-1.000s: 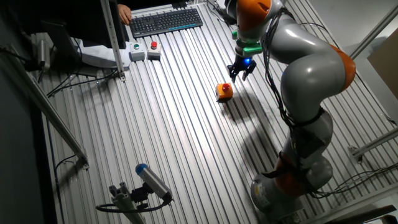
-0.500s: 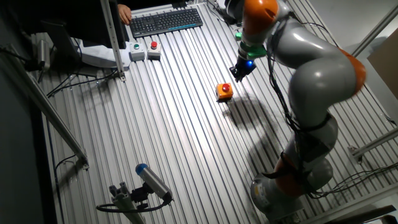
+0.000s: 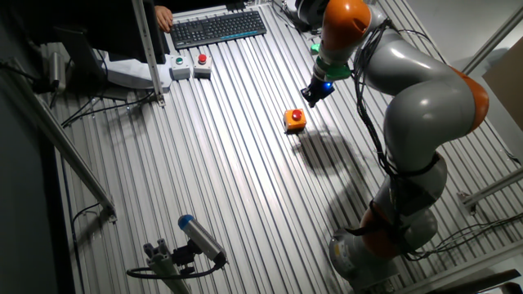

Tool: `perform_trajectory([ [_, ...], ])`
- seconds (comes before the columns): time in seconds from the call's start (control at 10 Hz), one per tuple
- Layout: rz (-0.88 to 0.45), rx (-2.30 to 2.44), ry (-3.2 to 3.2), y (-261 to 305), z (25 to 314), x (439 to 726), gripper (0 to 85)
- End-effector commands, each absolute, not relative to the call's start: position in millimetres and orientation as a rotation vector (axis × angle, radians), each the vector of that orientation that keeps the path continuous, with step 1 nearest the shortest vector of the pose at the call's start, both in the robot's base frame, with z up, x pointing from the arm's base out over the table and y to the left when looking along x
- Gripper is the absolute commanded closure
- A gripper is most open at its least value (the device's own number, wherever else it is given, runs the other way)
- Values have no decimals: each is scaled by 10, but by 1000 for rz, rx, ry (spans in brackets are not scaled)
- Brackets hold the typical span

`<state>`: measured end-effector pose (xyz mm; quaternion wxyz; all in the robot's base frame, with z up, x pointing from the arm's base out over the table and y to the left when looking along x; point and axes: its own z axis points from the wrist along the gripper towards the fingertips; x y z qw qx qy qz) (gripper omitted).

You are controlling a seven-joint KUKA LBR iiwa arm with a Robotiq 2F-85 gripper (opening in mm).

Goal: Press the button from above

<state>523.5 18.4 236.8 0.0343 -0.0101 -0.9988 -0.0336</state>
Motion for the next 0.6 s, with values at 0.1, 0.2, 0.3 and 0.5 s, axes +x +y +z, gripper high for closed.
perform_trajectory([
  [0.1,-104,-10,-3065,155,2367,5270,850],
  [0.2,-87,5,-3063,150,2368,5276,850],
  [0.3,-91,13,-3057,132,2357,5290,850],
  [0.5,-76,38,-3068,127,2331,5299,850],
])
